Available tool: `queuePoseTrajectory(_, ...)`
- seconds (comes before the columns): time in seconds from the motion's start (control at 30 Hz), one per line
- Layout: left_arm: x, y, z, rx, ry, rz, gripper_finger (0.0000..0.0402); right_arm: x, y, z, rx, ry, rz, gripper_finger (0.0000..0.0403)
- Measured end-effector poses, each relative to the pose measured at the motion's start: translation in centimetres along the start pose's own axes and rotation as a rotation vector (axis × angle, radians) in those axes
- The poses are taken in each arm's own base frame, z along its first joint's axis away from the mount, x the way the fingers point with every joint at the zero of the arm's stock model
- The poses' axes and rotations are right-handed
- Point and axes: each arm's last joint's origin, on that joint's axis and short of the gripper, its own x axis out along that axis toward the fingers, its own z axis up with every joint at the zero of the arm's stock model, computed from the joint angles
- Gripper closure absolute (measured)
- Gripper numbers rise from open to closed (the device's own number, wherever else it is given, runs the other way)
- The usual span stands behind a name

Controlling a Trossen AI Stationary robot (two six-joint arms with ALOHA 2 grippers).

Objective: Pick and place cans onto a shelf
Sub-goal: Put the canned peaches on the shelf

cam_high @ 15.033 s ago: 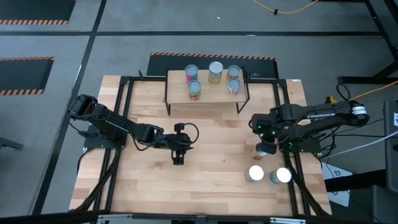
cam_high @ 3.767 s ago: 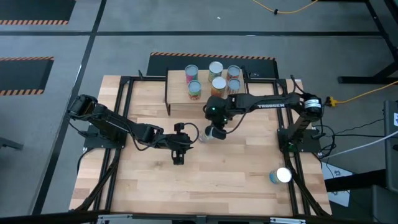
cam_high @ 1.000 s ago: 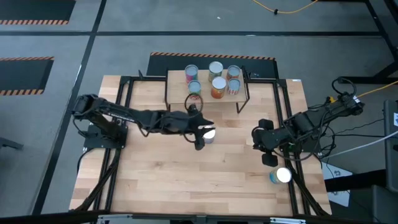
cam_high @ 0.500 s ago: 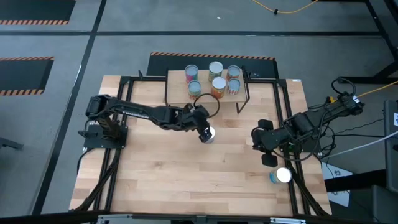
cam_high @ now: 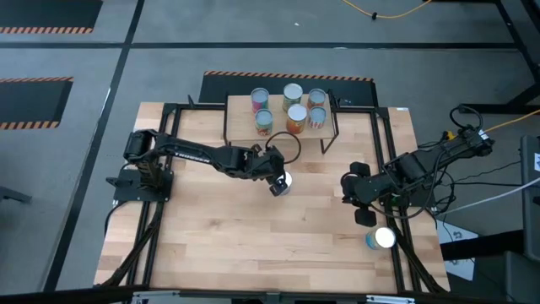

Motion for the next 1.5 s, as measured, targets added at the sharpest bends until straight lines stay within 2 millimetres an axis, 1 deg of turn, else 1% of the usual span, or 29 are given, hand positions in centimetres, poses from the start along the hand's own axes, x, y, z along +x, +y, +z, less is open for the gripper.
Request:
queuePoseTrajectory(0.23,0.0,0.0,-0.1,0.0,0.006,0.001,0.0305,0.0,0.0,0.0,0.0,0.0,0.0,0.0364)
queuePoseTrajectory(0.4,1.1,0.1,-0.9,0.004,0.058,0.026,0.0305,0.0,0.0,0.0,0.0,0.0,0.0,0.0364)
queuePoseTrajectory(0.47,1.6,-0.3,-0.8,-0.005,0.045,0.011,0.0305,0.0,0.0,0.0,0.0,0.0,0.0,0.0364)
queuePoseTrajectory(0.53,1.8,-0.1,-1.2,0.007,0.081,0.021,0.0305,0.0,0.0,0.0,-0.001,0.0,0.0,0.0364)
queuePoseTrajectory(0.63,2.6,-0.4,-1.4,0.004,0.081,0.008,0.0305,0.0,0.0,0.0,-0.001,0.001,0.0,0.0364)
queuePoseTrajectory(1.17,2.7,-0.3,-1.5,0.005,0.093,0.015,0.0306,0.0,0.0,0.0,-0.002,0.001,0.0,0.0363)
queuePoseTrajectory(1.3,2.7,-0.3,-1.5,0.005,0.094,0.015,0.0322,0.0,0.0,0.0,-0.002,0.001,0.0,0.0363)
queuePoseTrajectory(1.5,2.7,-0.3,-1.5,0.006,0.093,0.018,0.0377,0.0,0.0,0.0,-0.001,0.001,0.0,0.0363)
